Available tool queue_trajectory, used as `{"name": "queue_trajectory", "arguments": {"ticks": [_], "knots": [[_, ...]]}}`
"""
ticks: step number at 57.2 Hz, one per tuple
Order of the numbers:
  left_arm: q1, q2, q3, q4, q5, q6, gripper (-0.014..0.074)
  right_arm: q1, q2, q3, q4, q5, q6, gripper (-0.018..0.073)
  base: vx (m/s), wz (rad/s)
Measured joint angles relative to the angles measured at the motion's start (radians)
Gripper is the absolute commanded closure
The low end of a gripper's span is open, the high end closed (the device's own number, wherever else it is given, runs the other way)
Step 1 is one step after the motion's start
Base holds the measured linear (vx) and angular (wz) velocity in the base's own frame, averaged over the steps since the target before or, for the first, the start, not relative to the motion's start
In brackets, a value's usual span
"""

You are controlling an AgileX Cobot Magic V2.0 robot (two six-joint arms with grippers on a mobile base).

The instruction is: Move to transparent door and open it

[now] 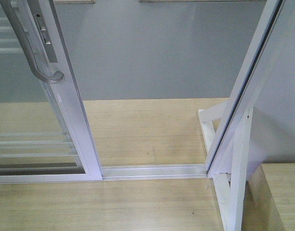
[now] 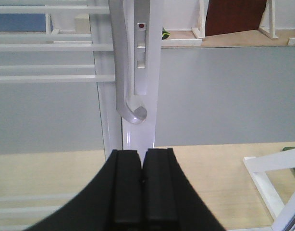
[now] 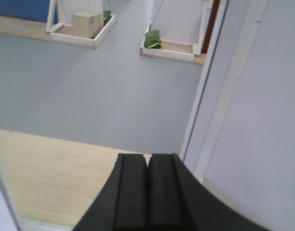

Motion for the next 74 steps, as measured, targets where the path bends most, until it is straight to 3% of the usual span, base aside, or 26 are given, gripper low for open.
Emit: {"name": "queue_trajectory", "arguments": {"ticks": [10,25,33,45,74], "knots": [[0.0,-0.004,0.001,-0.061,0.037,0.1,0.06,0.0,-0.115,0.057,0.09,0.047,-0.063,0.0562,0.0,0.0],[0.0,-0.004,0.058,-0.361,0.015,0.394,0.06,0.0,-0.161,0.088,0.087,0.067,-0.069,0.0562,0.0,0.0],[0.0,-0.004,0.136,-0.461,-0.035,0.435,0.0599,0.0,-0.161,0.088,0.087,0.032,-0.068,0.0562,0.0,0.0],[0.0,-0.004,0.153,-0.472,-0.102,0.44,0.0599,0.0,-0.161,0.088,0.087,0.03,-0.062,0.0562,0.0,0.0],[0.0,-0.004,0.153,-0.475,-0.085,0.44,0.0599,0.0,-0.161,0.088,0.087,0.039,-0.061,0.0562,0.0,0.0]]}}
